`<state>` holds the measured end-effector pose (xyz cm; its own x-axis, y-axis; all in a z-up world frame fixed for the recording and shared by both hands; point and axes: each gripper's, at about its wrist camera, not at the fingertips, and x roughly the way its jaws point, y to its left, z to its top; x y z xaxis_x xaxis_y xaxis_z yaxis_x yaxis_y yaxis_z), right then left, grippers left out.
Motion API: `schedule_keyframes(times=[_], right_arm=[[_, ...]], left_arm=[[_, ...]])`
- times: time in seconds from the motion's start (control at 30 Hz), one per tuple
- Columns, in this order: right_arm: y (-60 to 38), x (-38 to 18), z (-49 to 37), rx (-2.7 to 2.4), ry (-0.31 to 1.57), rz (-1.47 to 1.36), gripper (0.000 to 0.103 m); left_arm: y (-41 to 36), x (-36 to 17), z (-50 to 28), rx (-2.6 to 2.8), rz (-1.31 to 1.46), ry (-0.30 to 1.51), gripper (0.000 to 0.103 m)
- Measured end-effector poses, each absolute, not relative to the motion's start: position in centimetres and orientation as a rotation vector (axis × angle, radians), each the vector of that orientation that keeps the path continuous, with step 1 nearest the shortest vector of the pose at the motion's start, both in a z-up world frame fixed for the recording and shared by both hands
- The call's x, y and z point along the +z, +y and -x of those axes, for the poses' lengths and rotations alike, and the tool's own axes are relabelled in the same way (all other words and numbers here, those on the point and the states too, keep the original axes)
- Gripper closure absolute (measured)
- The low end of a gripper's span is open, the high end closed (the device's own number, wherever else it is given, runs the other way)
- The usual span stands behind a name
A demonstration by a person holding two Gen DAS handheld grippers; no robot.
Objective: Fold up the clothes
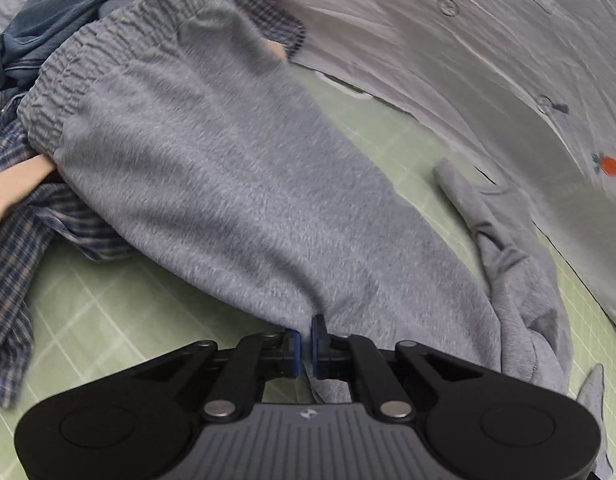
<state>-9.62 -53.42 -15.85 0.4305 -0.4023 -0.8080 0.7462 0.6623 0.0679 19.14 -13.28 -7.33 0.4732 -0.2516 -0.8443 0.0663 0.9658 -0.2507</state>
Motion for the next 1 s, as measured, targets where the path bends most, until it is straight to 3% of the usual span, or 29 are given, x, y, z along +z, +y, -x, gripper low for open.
schedule_keyframes(times=[0.27, 0.5, 0.6, 0.63, 0.83, 1.0], right_arm=[[-60.5, -17.1, 27.8, -1.100, 0.870, -0.442, 0.099], [-62.8, -17.7, 37.6, -1.197, 0.849, -0.586, 0.096], [-61.7, -17.3, 37.3, -1.205, 0.850, -0.553, 0.083], [-61.5, -17.0, 37.0, -1.212, 0.840, -0.550, 0.070], [-61.2, -14.5, 32.3, -1.185, 0.747, -0.499, 0.020], [-60.4, -13.8, 25.4, -1.017, 0.681, -0.511, 0.016]], left_arm=[[-25.4, -9.1, -6.0, -0.489, 0.078, 1.211, 0.097], [-28.0, -8.9, 0.4, -0.583, 0.036, 1.267, 0.084], [-25.7, -8.2, 0.1, -0.496, 0.073, 1.254, 0.076], [-24.8, -7.8, -0.2, -0.465, 0.091, 1.247, 0.072], [-19.4, -6.4, -2.5, -0.244, 0.175, 1.196, 0.057], [-16.7, -7.6, -6.1, -0.178, 0.272, 1.227, 0.050]])
